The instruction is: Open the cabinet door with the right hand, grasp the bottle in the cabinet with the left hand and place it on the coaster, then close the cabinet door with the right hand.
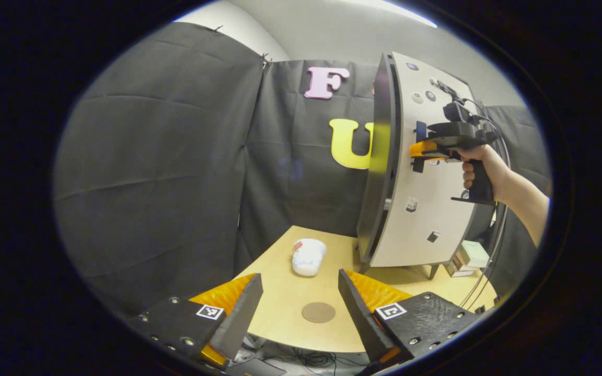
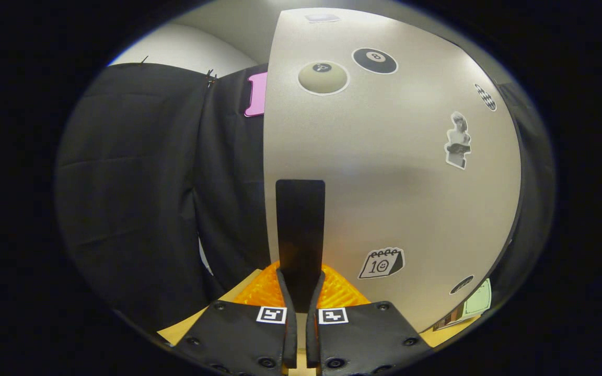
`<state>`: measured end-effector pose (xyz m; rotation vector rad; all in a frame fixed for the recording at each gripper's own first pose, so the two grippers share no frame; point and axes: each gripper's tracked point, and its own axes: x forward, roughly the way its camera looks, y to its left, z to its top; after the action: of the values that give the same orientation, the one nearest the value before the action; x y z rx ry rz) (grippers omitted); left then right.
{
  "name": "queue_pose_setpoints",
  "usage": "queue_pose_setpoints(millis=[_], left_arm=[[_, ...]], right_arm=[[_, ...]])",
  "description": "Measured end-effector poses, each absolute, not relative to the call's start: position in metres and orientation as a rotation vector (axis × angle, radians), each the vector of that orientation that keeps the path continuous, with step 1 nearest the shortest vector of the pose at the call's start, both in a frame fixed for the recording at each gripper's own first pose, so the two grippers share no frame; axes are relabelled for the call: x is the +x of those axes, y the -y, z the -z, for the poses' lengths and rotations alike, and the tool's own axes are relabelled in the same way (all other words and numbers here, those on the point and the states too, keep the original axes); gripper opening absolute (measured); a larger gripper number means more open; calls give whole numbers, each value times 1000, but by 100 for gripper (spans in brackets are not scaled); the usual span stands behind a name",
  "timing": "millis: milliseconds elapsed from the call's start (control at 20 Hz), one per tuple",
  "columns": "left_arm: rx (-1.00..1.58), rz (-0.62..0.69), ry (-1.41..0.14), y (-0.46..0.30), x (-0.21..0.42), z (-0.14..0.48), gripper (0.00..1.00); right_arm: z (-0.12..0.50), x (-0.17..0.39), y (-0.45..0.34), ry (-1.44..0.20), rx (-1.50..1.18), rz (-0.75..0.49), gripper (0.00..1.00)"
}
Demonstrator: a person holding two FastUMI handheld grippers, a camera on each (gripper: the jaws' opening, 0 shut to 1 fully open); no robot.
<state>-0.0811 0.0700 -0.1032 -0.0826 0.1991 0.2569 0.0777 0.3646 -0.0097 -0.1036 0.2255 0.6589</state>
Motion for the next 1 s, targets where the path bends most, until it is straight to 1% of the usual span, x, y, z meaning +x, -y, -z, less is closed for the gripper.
queue_pose_setpoints(millis=[200, 250, 300, 350, 450, 500, 650, 700, 750, 800, 1000], left_arm=[[-78, -243, -199, -57, -91, 108, 88], [-79, -238, -199, -55, -89, 107, 88], [-78, -232, -198, -53, -87, 106, 88], [-75, -226, -197, -51, -83, 105, 88], [-69, -218, -196, -48, -78, 103, 88], [-66, -214, -196, -46, -76, 102, 88], [-66, -196, -203, -39, -71, 105, 88], [-65, -188, -204, -37, -69, 105, 89], [-63, -181, -206, -35, -67, 105, 89], [-61, -176, -207, -33, -65, 105, 88], [-54, -144, -205, -22, -55, 102, 88]], right_arm=[[7, 60, -354, -231, -95, -724, 8], [6, 55, -350, -240, -85, -739, 7], [5, 48, -347, -248, -69, -754, 8], [4, 44, -343, -256, -60, -770, 6], [1, 36, -333, -248, -56, -799, 6], [2, 34, -330, -242, -54, -808, 8], [2, 34, -326, -245, -31, -818, 8], [2, 35, -324, -249, -31, -820, 8], [1, 37, -324, -251, -37, -821, 6], [2, 37, -327, -250, -43, -822, 8], [2, 42, -326, -263, -35, -815, 8]])
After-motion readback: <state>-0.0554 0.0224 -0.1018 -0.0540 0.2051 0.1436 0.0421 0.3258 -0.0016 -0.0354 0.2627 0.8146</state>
